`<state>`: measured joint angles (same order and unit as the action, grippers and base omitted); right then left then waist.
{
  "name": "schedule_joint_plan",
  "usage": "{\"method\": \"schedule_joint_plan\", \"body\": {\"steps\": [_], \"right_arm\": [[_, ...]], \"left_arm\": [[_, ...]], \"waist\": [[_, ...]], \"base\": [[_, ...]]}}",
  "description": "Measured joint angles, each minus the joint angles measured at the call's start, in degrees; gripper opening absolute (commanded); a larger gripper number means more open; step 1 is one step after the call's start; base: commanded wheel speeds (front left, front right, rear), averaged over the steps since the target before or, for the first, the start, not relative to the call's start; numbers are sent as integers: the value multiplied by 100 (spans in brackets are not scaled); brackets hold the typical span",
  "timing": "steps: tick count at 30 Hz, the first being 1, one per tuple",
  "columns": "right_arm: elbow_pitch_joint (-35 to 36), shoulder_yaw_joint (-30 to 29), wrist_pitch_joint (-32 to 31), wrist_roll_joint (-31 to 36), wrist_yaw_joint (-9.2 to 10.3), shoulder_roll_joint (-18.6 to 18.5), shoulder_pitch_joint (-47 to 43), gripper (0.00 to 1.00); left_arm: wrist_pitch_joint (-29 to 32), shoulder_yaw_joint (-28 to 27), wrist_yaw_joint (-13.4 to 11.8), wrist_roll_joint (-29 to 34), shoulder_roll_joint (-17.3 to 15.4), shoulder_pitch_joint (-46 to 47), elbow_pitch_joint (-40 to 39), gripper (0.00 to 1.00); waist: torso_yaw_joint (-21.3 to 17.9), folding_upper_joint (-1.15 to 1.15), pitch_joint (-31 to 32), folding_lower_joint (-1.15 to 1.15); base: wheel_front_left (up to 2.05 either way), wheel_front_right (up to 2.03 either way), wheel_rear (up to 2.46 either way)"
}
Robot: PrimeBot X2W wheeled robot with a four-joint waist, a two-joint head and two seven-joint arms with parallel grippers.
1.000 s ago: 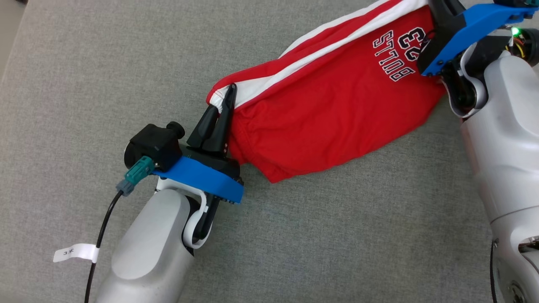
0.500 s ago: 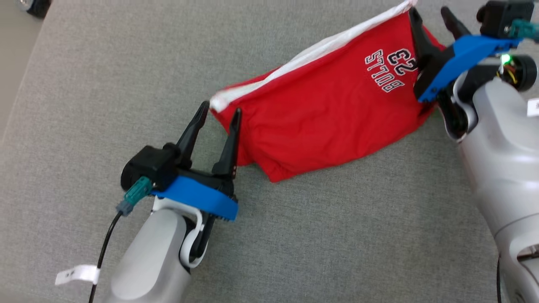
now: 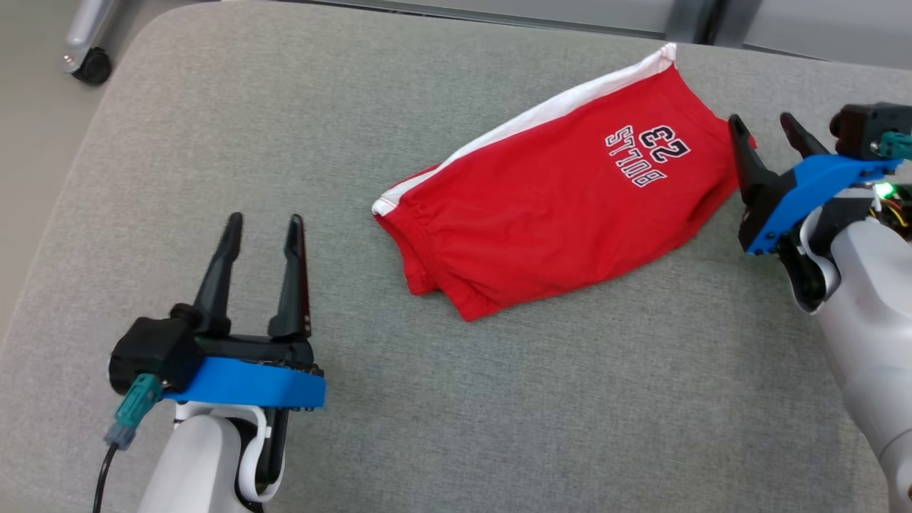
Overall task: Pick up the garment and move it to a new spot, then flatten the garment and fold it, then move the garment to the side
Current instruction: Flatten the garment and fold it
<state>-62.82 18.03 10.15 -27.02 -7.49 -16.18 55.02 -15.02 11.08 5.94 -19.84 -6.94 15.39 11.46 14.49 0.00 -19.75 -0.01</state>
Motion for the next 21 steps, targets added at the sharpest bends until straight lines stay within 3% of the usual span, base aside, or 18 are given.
{"method": "schedule_joint_plan", "body": {"steps": [6, 16, 17, 19, 21], "right_arm": [[-281, 49, -3, -78, 0, -125, -96, 100], [-802, 86, -125, -76, 0, -157, -141, 100], [-823, 91, -146, -78, 0, -135, -147, 78], [-827, 116, -154, -80, 0, -85, -143, 0], [-828, 133, -181, -135, 0, -32, -142, 0]], "left_arm": [[-3, -487, -2, 176, 205, -210, -361, 100], [-3, -793, 34, 423, 368, -359, -520, 100], [-4, -803, 45, 426, 372, -363, -521, 100], [-3, -809, 60, 434, 381, -387, -523, 100], [-3, -820, 63, 446, 387, -394, -520, 100]], "waist": [[178, 0, 43, 0], [359, 0, 28, 1], [365, 0, 29, 1], [369, 0, 22, 1], [356, 0, 22, 1]], "base": [[0, 0, 0], [0, 0, 0], [0, 0, 0], [0, 0, 0], [0, 0, 0]]}}
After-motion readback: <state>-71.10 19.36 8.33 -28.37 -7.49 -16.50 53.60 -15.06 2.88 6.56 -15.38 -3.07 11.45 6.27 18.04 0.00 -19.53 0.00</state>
